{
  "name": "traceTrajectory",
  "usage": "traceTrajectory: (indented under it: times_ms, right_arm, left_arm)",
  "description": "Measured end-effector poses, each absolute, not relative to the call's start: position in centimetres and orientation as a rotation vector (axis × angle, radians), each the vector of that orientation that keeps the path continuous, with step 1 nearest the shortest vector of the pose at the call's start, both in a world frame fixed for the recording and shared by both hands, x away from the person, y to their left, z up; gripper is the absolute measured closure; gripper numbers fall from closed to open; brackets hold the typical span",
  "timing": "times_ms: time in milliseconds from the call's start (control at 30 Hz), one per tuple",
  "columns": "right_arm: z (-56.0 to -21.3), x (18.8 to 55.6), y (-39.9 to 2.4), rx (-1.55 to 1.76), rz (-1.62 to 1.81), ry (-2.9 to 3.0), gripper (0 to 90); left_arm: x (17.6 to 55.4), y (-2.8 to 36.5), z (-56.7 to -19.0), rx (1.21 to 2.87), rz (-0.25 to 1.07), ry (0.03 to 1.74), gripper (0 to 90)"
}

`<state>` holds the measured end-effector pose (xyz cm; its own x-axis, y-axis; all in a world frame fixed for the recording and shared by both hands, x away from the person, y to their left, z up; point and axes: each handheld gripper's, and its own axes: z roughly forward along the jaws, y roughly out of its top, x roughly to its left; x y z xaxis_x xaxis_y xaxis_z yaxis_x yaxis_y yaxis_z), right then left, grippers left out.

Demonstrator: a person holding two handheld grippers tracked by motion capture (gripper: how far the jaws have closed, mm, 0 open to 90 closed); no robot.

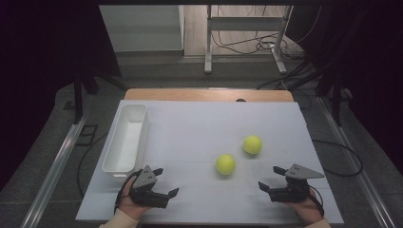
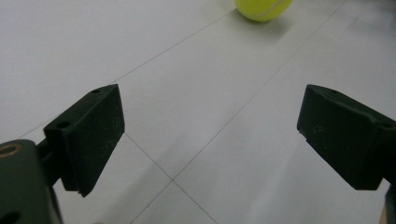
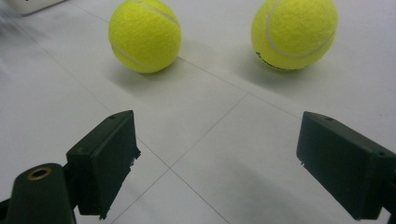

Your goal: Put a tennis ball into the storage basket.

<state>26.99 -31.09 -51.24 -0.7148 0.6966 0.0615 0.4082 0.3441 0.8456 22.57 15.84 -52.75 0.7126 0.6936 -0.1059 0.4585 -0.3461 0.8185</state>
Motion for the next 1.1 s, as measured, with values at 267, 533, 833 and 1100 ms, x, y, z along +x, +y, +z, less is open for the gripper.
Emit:
traceTrajectory:
  times_ms: [267,533,833,1100]
  right_arm:
    - [-51.35,26.93,-30.99,0.963,1.296,2.317,13.3]
    - [-51.44,26.98,-31.01,0.964,1.286,2.32,13.4]
    - [-51.52,27.03,-31.2,0.972,1.289,2.322,13.6]
    - [-51.45,26.75,-31.36,0.978,1.289,2.311,13.8]
  left_arm:
    - [22.64,15.73,-52.71,2.005,0.326,0.885,8.3]
    - [22.72,15.57,-52.57,2.004,0.32,0.882,8.4]
    - [22.78,15.18,-52.43,2.007,0.328,0.877,8.4]
    - [22.74,14.85,-52.38,2.024,0.334,0.859,8.4]
